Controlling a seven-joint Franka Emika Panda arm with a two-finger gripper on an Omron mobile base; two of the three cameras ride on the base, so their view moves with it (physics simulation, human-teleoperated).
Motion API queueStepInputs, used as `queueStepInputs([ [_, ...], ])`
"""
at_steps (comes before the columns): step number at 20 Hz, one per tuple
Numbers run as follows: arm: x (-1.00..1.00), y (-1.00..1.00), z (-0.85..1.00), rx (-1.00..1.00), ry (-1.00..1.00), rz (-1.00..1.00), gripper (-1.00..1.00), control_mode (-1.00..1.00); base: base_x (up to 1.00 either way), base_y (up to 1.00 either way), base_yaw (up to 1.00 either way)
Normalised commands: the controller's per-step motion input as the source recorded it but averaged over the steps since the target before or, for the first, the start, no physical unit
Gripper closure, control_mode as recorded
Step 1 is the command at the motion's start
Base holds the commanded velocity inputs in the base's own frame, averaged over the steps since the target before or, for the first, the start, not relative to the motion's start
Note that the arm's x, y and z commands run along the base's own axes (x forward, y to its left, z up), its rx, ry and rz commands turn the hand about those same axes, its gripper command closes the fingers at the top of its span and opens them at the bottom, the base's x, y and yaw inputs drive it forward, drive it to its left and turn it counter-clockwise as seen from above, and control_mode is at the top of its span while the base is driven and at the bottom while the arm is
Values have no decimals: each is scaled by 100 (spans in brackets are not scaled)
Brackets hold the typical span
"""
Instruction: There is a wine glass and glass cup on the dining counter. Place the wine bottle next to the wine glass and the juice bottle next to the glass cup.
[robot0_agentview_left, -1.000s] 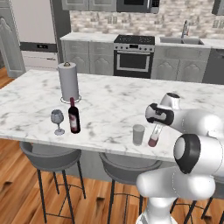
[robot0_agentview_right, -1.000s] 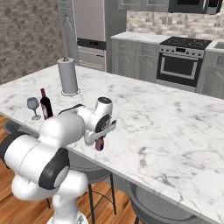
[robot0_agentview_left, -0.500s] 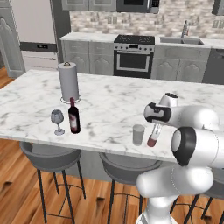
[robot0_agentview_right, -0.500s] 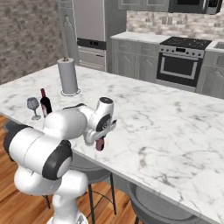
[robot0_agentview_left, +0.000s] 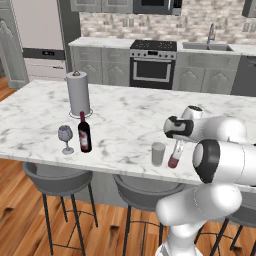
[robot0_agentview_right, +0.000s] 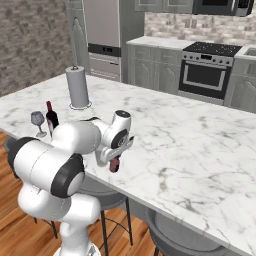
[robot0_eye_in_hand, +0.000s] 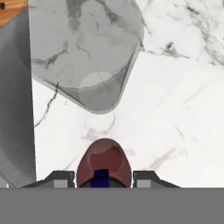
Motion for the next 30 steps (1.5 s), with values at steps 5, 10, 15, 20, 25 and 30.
queueStepInputs([
  [5,8,10,-19,0,0,0,100,-100,0,0,0],
  [10,0,17,-22,0,0,0,100,-100,0,0,0],
  [15,1,22,-27,0,0,0,-100,-100,0,0,0],
  [20,0,20,-26,0,0,0,-100,-100,0,0,0],
  [25,0,13,-22,-1,0,0,-100,-100,0,0,0],
  [30,0,3,-14,-1,0,-1,-100,-100,0,0,0],
])
